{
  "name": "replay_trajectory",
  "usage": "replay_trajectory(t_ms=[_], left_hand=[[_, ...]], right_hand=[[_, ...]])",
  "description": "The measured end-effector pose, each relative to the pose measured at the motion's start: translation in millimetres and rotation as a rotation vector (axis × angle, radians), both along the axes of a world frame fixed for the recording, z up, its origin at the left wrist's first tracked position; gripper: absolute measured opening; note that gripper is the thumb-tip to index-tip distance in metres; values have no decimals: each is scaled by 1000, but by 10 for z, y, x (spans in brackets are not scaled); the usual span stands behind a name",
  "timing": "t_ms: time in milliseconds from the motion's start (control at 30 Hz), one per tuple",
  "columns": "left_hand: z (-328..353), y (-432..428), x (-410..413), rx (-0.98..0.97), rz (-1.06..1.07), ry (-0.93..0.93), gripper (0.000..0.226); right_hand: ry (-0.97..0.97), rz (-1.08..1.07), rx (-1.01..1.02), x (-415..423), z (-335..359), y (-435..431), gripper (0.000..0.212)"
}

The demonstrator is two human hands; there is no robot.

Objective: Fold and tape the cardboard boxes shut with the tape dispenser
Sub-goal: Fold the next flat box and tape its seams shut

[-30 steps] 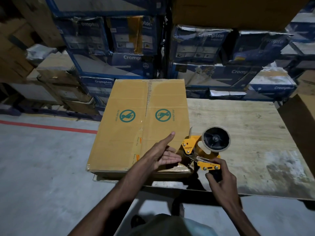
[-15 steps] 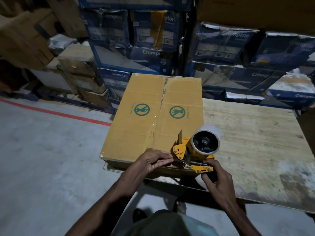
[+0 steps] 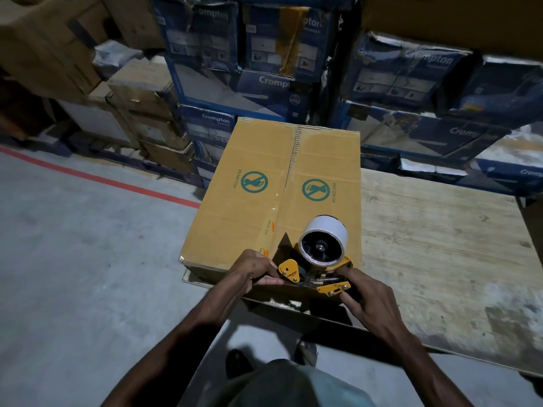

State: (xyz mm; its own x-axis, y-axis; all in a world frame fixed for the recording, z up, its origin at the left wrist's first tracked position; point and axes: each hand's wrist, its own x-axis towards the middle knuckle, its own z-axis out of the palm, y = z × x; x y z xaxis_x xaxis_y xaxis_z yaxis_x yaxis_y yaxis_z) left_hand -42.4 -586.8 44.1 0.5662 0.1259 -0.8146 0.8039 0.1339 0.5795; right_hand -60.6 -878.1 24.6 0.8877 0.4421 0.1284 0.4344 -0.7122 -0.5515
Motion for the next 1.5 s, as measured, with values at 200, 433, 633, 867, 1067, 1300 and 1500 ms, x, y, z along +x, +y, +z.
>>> replay_trajectory(t_ms=[200, 433, 633, 867, 1067, 1300, 1500], left_hand=[[-91, 57, -21, -6, 45, 11, 20], [-129, 78, -14, -15, 60, -1, 19], [-157, 83, -13, -52, 65, 0, 16], [-41, -182, 124, -222, 92, -51, 21], [142, -410, 514, -134, -148, -80, 32], [284, -905, 896, 271, -361, -249, 36], [178, -975, 1178, 883, -409, -446, 43]], right_hand=[[-1, 28, -23, 36, -29, 57, 40], [23, 7, -9, 41, -28, 71, 40], [69, -18, 10, 40, -1, 108, 44], [122, -161, 118, 64, -19, -117, 56], [136, -252, 227, -1, 14, -286, 56], [174, -369, 301, 17, 69, -463, 43], [254, -554, 439, 64, -27, -795, 43]])
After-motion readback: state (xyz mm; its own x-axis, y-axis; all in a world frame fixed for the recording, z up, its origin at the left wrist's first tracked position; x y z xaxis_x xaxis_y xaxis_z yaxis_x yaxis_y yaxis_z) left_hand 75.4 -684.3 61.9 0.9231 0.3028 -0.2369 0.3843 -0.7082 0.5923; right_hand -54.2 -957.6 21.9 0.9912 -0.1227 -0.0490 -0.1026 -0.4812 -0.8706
